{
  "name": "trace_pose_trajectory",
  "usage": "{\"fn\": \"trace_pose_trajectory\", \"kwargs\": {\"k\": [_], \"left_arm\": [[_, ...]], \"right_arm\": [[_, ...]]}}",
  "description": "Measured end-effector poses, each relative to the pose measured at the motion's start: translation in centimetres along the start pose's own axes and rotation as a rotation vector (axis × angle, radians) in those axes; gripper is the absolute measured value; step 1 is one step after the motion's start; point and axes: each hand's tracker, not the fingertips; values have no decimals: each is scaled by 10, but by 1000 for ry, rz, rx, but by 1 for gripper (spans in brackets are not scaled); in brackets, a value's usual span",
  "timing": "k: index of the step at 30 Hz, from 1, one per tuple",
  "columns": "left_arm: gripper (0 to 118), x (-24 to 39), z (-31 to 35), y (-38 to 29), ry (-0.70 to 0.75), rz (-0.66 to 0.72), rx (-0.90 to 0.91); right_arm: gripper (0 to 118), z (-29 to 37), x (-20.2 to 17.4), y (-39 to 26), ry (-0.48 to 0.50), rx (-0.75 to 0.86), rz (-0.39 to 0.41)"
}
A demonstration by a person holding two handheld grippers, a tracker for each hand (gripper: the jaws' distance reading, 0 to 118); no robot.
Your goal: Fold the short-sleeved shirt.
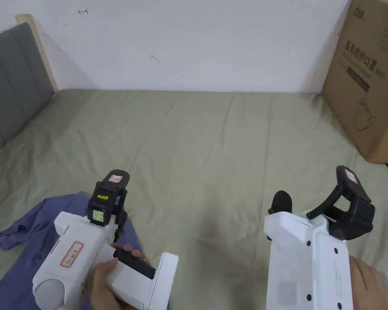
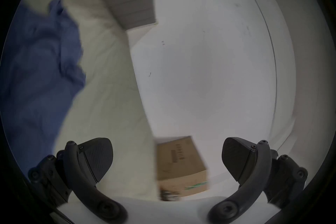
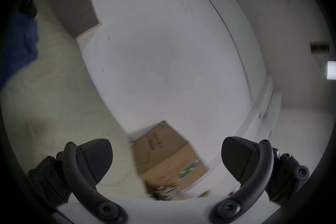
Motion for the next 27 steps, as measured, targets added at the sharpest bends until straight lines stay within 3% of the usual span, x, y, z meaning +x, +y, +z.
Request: {"fn": "trace_pose_trajectory", "kwargs": {"k": [5, 7, 11, 17, 27], "left_arm": [[118, 49, -10, -45, 191, -931, 24], [118, 50, -12, -65, 229, -1224, 51], [118, 40, -12, -86, 207, -1440, 85], [118, 41, -9, -80, 192, -1374, 82], [118, 44, -4, -77, 191, -1360, 85]], "right_arm": [[117, -17, 39, -17, 223, -232, -617], [117, -20, 44, -25, 263, -259, -757], [117, -20, 42, -29, 297, -274, -820], [117, -19, 38, -31, 320, -301, -864], [117, -16, 40, -30, 322, -302, -867]]}}
